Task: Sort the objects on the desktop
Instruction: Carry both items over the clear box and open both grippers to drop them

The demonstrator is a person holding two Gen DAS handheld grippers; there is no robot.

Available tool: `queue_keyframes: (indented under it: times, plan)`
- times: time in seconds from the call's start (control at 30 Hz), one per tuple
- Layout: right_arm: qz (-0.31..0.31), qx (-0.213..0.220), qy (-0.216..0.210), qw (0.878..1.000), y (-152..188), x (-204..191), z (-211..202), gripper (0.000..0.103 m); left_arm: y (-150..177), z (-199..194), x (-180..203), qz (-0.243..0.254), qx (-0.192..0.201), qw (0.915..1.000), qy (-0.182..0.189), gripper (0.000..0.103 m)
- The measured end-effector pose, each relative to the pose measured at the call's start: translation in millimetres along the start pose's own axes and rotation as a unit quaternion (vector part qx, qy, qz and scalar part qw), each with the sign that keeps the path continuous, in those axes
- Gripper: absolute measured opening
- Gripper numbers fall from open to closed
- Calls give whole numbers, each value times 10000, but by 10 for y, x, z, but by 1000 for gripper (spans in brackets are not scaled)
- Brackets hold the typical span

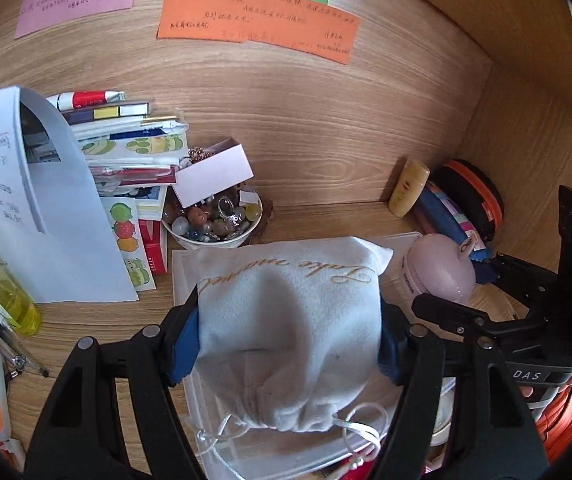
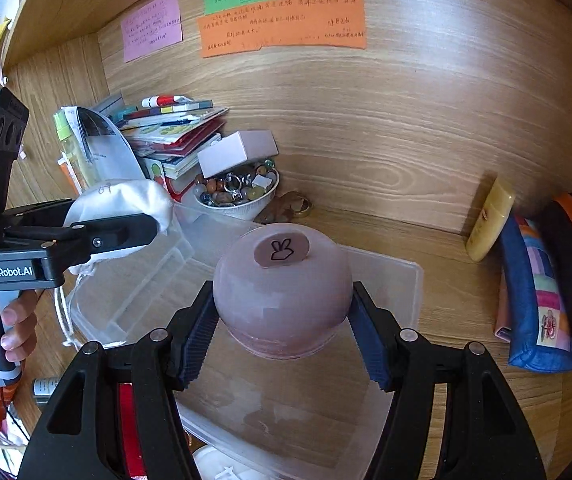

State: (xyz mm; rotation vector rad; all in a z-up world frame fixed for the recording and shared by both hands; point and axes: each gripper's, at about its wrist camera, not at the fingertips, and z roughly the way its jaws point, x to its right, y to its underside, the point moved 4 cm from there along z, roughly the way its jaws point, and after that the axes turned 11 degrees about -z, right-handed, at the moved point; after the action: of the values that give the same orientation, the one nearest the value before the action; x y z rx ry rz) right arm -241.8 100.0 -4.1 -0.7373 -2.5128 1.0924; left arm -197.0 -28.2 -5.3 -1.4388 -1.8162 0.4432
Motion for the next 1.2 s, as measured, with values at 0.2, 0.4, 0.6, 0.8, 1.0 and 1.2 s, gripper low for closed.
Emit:
queue_keyframes:
  times: [0.2, 0.4, 0.6, 0.8, 1.0, 1.2]
  plan:
    - [-50, -214, 39, 9998, 103, 8, 138, 60, 107, 173, -19, 138, -301, 9994, -74, 70]
    - [-38, -379, 45, 9993, 175, -7, 226, 60, 178, 274, 13, 346, -382, 9982, -295, 70]
    - [-56, -481, 156, 9987, 220, -4, 266, 60, 256, 350, 70, 562, -490, 9961, -476, 70]
    - [-208, -577, 200, 9979, 244, -61, 308, 60, 292, 428, 106, 781, -508, 9934, -667, 70]
    - [-227, -642, 174, 9975, 257, -72, 324, 60, 294, 444, 100, 817, -497, 9926, -747, 70]
    - [-313, -674, 192, 9971, 258, -84, 342, 60, 296, 460, 129, 840, -512, 9923, -748, 70]
